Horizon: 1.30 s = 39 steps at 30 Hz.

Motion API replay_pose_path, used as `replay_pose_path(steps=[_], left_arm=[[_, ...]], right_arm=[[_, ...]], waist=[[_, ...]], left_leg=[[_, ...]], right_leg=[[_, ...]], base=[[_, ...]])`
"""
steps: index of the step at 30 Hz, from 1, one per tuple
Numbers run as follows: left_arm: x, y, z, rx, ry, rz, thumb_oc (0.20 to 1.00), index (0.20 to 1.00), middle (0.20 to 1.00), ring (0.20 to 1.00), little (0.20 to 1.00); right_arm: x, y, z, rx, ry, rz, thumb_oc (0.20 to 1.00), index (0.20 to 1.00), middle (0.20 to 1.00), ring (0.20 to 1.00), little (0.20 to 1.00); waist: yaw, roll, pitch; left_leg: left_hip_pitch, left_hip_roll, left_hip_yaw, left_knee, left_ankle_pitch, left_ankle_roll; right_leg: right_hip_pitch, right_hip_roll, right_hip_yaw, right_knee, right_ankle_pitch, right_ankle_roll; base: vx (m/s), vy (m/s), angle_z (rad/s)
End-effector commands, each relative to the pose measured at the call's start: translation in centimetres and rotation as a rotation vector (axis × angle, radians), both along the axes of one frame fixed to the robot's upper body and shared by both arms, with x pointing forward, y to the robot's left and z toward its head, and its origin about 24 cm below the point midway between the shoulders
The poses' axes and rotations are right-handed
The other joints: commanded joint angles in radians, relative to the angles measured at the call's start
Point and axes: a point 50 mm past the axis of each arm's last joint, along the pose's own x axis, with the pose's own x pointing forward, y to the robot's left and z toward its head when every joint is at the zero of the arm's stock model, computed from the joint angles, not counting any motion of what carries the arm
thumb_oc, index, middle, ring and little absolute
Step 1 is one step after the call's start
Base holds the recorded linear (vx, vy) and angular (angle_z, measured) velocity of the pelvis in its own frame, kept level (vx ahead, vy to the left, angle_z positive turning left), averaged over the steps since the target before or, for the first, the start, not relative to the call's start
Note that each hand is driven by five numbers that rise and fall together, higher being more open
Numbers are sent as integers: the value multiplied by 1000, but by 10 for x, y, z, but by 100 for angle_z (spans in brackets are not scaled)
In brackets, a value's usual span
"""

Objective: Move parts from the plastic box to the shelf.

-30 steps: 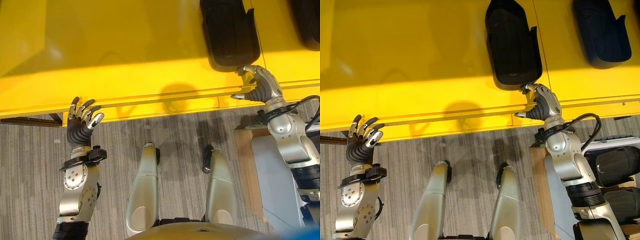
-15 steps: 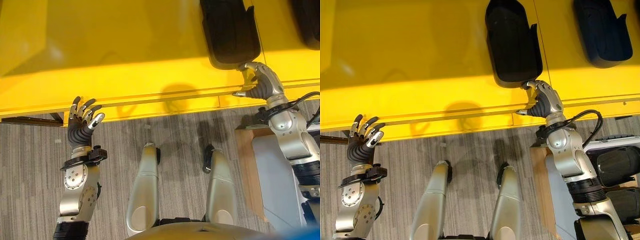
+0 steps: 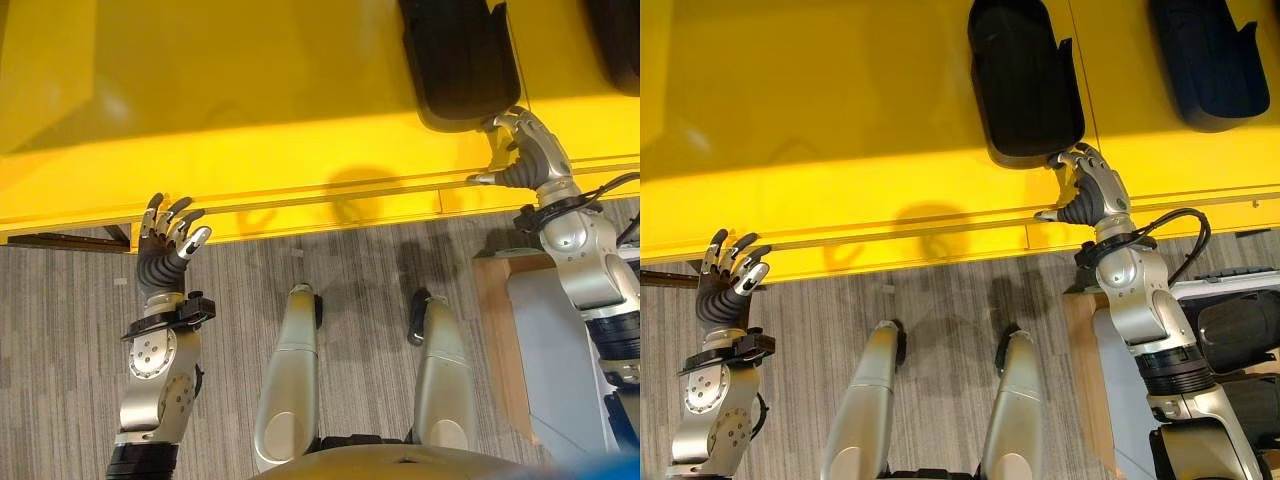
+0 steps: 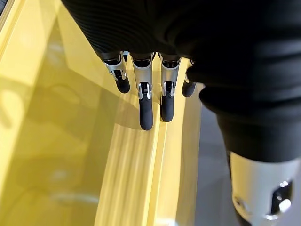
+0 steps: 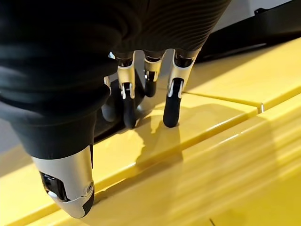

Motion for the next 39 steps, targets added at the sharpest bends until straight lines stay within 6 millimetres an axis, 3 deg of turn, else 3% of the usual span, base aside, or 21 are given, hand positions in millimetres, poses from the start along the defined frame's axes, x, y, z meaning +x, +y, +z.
replay_pose_path(steps=[1, 16, 39], left_arm=[[-1, 1, 2, 28, -7, -32, 1000, 1000, 1000, 1000, 1000], [0, 0, 2, 23, -5, -37, 1000, 1000, 1000, 1000, 1000], [-1, 1, 0, 16, 2, -32, 1000, 1000, 1000, 1000, 1000]], right_arm=[[5, 2, 25, -6, -88, 13, 1000, 1000, 1000, 1000, 1000], [10, 13, 27, 12, -84, 59, 1000, 1000, 1000, 1000, 1000], [13, 6, 35, -11, -117, 0, 1000, 1000, 1000, 1000, 1000]], waist=[[15, -6, -23], [20, -4, -22], [24, 0, -21]], left_leg=[[-32, -31, -20, -3, -24, 62], [-37, -31, -20, -2, -23, 63], [-48, -34, -18, 8, -27, 66]], right_leg=[[99, 19, -20, 90, -180, -98], [95, 18, -23, 89, -178, -96], [83, 18, -17, 99, -181, -98]], base=[[0, 0, 0], [0, 0, 0], [0, 0, 0]])
